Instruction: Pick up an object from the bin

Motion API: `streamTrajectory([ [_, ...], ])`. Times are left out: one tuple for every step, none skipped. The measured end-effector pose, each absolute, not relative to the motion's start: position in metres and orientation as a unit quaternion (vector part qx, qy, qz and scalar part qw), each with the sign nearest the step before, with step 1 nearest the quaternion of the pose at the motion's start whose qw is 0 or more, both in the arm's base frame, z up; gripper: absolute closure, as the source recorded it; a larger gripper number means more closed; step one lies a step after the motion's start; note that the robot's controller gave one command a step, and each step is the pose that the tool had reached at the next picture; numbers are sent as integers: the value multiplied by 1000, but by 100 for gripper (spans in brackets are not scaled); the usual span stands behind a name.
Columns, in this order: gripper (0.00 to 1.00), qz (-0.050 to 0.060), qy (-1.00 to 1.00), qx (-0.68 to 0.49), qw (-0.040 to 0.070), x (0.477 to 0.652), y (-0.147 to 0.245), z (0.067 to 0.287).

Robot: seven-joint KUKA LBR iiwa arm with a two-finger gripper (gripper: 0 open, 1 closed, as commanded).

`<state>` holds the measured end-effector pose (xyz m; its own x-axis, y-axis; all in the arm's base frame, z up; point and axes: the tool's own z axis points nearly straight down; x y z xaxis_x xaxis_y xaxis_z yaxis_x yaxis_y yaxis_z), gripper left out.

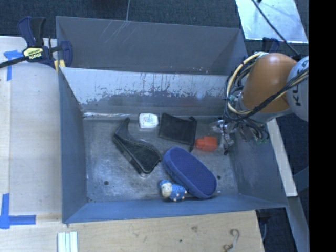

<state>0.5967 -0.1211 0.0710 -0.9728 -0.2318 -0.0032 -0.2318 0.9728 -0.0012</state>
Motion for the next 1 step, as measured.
streamTrajectory([
  [100, -2, 952, -305, 5, 578, -94, 230],
])
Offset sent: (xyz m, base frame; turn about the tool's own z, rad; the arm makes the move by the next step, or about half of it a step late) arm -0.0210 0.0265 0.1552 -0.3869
